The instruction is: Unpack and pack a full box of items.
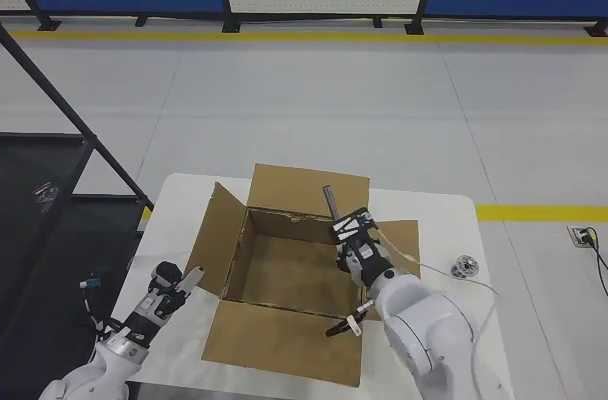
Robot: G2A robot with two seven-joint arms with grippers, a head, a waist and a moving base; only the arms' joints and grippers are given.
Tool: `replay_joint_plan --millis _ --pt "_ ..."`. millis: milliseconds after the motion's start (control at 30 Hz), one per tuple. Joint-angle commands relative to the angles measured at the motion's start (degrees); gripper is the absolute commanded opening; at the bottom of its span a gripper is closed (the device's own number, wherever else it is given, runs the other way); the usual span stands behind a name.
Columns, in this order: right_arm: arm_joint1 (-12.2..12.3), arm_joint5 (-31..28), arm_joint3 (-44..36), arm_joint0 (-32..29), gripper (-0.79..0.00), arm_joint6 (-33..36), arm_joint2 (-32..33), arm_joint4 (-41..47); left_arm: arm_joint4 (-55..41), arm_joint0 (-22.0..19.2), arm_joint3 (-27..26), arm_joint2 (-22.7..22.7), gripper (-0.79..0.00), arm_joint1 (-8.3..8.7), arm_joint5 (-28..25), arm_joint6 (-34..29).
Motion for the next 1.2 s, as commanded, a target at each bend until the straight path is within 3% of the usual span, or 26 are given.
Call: replay_joint_plan --millis 0,200,333,500,800,1167 --pt "0.6 1.0 -8.1 -6.8 -0.785 -1.6 4.5 -1.2 0.0 0.1 0.0 0.0 0.000 0.03 0.0 0.1" --pt "1.4 2.8 -13.9 -15.3 -0.785 2.4 16.3 1.0 0.0 0.1 0.3 0.3 0.000 0.11 -0.2 0.1" --pt "1.8 1.1 -9.4 -15.0 -0.785 7.9 22.6 6.3 0.0 0.0 0.3 0.4 0.000 0.17 -0.3 0.0" --pt "2.6 -1.8 2.2 -11.0 -0.785 14.9 28.3 10.8 -0.1 0.1 0.4 0.1 0.000 0.27 -0.2 -0.1" --pt "4.1 -12.1 18.6 -3.4 -0.785 24.5 28.7 14.6 0.4 0.2 0.0 0.4 0.000 0.41 0.0 -0.3" --pt "5.2 -11.6 29.7 2.5 -0.785 26.0 25.9 11.8 0.9 0.0 -0.3 1.4 0.000 0.49 0.4 0.0"
